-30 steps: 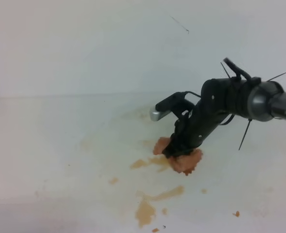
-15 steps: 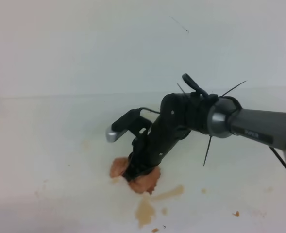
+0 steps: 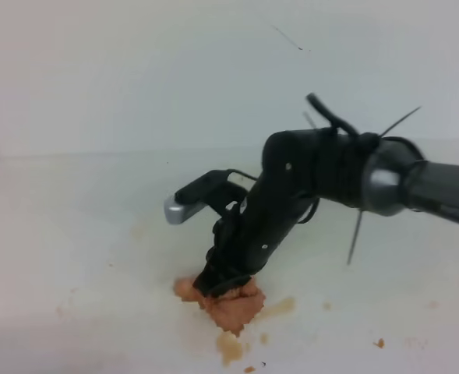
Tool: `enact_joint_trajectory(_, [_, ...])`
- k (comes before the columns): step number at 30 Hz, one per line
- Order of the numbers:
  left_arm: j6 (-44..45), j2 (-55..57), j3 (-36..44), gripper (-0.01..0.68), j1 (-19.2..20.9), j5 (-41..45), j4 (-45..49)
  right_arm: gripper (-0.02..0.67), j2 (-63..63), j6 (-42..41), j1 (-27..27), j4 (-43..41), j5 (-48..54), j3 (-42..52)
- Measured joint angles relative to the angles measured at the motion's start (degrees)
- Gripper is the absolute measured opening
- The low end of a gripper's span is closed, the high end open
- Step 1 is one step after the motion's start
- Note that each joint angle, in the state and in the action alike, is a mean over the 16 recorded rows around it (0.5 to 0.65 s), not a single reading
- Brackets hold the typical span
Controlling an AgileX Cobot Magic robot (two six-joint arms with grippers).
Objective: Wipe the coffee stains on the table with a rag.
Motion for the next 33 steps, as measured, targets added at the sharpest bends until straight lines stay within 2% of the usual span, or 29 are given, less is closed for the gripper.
enact_joint_trajectory(7, [0.0, 0.1, -0.3, -0.001, 0.0, 0.1, 0.0, 0.029, -5.6, -3.7, 1.0, 6.4, -3.2, 7.8])
enact_joint_trajectory(14, [0.0, 0.2, -0.6, -0.001, 0.0, 0.3, 0.0, 0.031, -5.1, -6.7, 1.6, 10.9, -4.9, 11.9])
enact_joint_trajectory(23, [0.0, 0.0, -0.8, -0.001, 0.0, 0.4, 0.0, 0.029, -2.0, -2.9, -1.2, 5.8, -6.1, 12.1])
enact_joint_trajectory(33, [0.0, -0.2, -1.0, -0.001, 0.0, 0.4, 0.0, 0.029, -1.5, 0.6, -10.0, 0.3, -5.5, 12.0])
